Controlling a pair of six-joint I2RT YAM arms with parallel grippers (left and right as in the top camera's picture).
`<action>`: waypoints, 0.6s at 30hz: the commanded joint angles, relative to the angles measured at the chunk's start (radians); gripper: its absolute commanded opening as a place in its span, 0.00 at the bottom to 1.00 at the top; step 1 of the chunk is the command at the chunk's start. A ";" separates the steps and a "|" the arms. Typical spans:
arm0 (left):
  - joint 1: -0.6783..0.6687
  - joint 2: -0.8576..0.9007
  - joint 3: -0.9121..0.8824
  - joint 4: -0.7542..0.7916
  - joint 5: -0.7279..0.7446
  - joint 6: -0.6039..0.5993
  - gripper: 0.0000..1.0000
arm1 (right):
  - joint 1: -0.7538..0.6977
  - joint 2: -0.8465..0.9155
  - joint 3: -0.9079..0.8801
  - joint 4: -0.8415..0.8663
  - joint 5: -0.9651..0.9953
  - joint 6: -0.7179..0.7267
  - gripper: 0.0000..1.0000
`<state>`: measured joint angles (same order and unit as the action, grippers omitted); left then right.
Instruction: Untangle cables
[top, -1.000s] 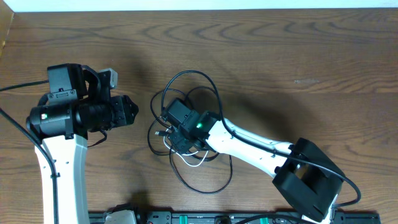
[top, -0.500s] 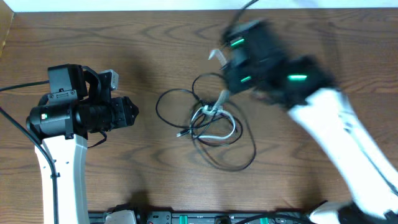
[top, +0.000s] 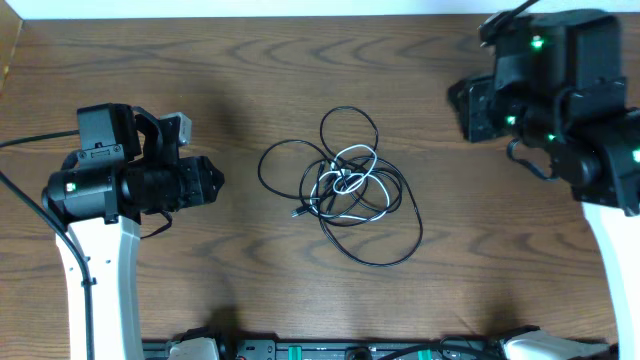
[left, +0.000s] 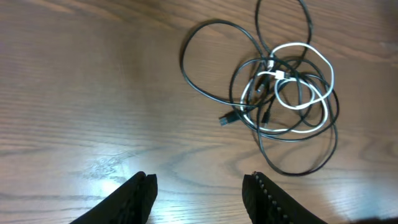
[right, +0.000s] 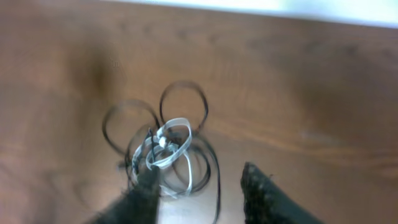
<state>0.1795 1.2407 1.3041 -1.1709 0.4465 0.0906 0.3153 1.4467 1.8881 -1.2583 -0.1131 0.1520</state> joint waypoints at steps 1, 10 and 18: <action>-0.002 -0.008 0.009 -0.006 0.112 0.071 0.51 | 0.031 0.060 -0.054 -0.058 -0.081 -0.011 0.68; -0.002 -0.008 0.009 -0.150 0.360 0.441 0.50 | 0.216 0.223 -0.268 0.023 -0.132 -0.121 0.89; -0.002 -0.008 0.009 -0.161 0.354 0.441 0.50 | 0.351 0.422 -0.415 0.154 -0.032 -0.532 0.80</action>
<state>0.1795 1.2404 1.3041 -1.3247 0.7727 0.4927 0.6434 1.8034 1.5150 -1.1336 -0.2100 -0.1730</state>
